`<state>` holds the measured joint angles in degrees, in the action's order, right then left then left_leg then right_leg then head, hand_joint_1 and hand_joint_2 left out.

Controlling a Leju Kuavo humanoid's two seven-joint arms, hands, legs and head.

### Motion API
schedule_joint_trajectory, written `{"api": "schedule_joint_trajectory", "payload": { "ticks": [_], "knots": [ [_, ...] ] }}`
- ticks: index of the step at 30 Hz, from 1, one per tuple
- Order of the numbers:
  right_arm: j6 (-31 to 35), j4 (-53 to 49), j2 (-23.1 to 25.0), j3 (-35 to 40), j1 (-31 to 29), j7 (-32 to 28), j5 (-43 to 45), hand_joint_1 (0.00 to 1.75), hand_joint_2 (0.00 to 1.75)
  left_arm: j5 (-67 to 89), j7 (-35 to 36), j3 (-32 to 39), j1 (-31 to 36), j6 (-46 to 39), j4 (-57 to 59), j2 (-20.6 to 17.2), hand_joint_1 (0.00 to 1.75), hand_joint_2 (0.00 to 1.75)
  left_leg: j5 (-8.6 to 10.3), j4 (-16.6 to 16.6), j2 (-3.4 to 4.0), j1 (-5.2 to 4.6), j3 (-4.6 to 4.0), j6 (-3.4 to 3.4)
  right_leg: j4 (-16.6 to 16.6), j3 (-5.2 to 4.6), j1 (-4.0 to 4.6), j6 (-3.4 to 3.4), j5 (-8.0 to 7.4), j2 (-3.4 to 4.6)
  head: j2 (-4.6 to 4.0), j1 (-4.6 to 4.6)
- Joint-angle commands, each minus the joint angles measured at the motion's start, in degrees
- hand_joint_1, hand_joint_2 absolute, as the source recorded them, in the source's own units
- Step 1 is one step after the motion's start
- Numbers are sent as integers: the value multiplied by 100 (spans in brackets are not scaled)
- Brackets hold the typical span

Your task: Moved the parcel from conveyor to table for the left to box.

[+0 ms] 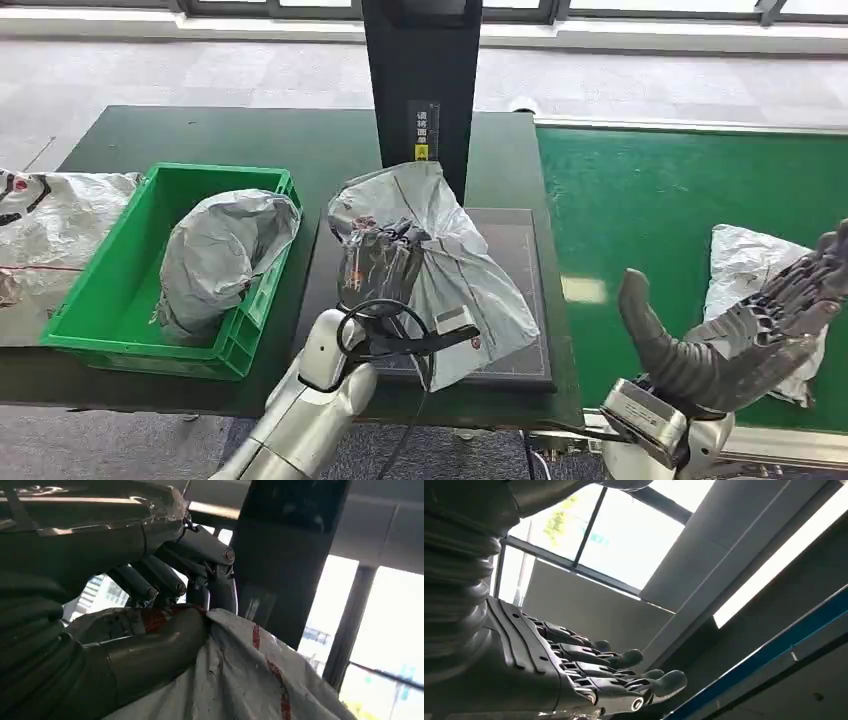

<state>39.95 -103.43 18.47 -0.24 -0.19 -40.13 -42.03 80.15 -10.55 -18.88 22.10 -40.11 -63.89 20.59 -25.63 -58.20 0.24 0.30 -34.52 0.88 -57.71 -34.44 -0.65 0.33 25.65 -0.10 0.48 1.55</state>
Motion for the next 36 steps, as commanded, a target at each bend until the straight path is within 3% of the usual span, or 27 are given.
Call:
{"api": "schedule_joint_trajectory", "payload": {
  "ticks": [1,5,12,17,22,23,24,26,36],
  "knots": [
    [5,107,153,-385,42,13,5,0,175,-92,-259,742,-537,11,-3149,-59,175,175,-9,7,9,0,14,0,5,11,1,-4,6,10,0,0],
    [5,99,153,-383,80,13,-19,0,175,-331,-328,1310,-567,11,-3570,-59,175,175,-9,13,21,1,19,1,9,12,1,-4,1,21,0,0],
    [5,5,153,-441,142,13,25,0,175,-1351,-1166,2709,-287,11,-3664,-59,175,175,-4,19,16,5,26,1,18,21,6,-7,-1,16,0,0],
    [5,4,153,-438,142,13,35,0,175,-1582,-1415,3202,-118,11,-3479,-59,175,175,3,39,9,6,46,1,36,40,7,-10,-3,8,0,0],
    [5,35,153,-348,149,13,32,0,175,-1253,-1124,3676,311,11,-2334,-59,175,175,6,25,-16,3,35,1,21,37,3,-7,2,-19,0,0],
    [5,34,153,-344,152,13,38,0,175,-1320,-1124,3820,562,11,-1988,-181,175,175,3,15,-13,0,27,1,11,27,0,-5,6,-17,0,0],
    [5,67,153,-284,151,13,35,0,175,-1075,-1127,4158,792,11,-1428,-59,175,175,5,23,-15,1,34,1,19,35,1,-6,4,-19,0,0],
    [5,128,153,-220,137,13,40,0,175,-1087,-946,4415,1192,11,-539,-415,175,175,12,30,-20,3,37,3,25,41,4,-9,-2,-22,0,0],
    [5,194,153,-177,123,13,61,0,175,-735,-721,4620,1447,11,-34,-427,175,175,9,10,-4,3,21,7,7,19,3,-8,-3,-2,0,0]
  ]
}}
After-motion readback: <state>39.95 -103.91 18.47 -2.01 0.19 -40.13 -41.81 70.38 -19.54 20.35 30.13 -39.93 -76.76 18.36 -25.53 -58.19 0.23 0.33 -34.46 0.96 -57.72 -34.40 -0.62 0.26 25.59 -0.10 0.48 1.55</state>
